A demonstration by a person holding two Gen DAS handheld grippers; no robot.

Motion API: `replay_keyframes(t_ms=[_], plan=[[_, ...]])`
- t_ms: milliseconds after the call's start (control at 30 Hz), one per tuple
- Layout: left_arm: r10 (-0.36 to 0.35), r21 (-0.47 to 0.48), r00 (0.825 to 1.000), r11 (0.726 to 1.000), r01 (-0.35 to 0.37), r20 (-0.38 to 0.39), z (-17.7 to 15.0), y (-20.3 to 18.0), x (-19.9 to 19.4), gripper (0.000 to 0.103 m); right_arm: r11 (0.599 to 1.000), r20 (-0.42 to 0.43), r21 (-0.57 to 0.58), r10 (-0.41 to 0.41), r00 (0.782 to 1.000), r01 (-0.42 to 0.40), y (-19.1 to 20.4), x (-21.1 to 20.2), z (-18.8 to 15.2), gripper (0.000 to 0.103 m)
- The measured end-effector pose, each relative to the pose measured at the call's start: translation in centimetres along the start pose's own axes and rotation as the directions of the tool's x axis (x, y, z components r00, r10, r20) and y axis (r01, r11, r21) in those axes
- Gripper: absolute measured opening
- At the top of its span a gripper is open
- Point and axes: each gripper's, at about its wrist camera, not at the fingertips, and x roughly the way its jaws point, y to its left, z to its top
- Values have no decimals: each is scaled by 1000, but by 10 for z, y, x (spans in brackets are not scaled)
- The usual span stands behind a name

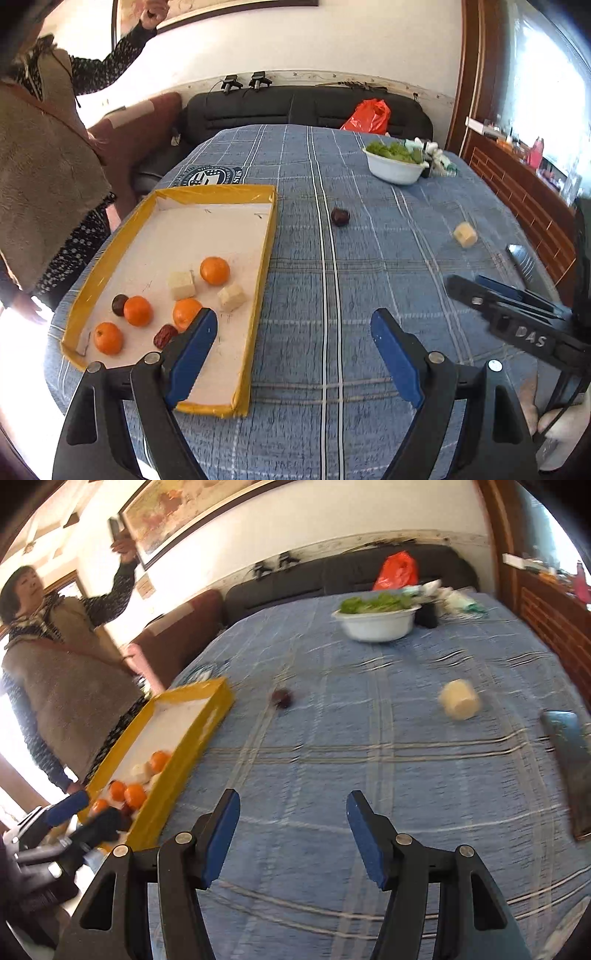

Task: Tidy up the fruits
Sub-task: 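Grasp a round beige bread slice with the right tool while the left grasps a dark plum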

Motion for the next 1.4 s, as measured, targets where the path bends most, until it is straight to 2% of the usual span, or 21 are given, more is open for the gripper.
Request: replay_keyframes(t_ms=[100,200,333,467,767,1133,1267,1367,1400], plan=[[-68,-52,998,996,68,4,23,13,3,85,993,47,65,-106,993,102,-47,-22,13,68],[-147,-86,989,986,146,-7,43,16,16,87,976,52,127,-183,982,175,-83,-33,23,68],[-169,-85,985,983,166,-35,59,7,45,87,962,52,174,-224,973,212,-114,-28,39,68],[-180,-92,981,981,173,-75,66,-1,76,87,959,36,191,-218,975,208,-130,-1,58,68],[-138,-112,984,986,125,-110,82,-8,146,87,959,-16,198,-204,979,203,-146,69,84,68],[-108,16,984,994,111,-142,93,-54,216,87,977,-48,146,-147,988,153,-143,92,78,68],[-73,49,987,996,80,-143,97,-61,233,87,981,-53,125,-143,988,149,-140,94,78,68],[-59,67,989,995,69,-139,98,-65,239,79,981,-52,108,-155,987,159,-137,94,78,68],[-55,72,989,995,66,-140,97,-66,240,69,981,-52,105,-158,986,162,-136,95,78,68]])
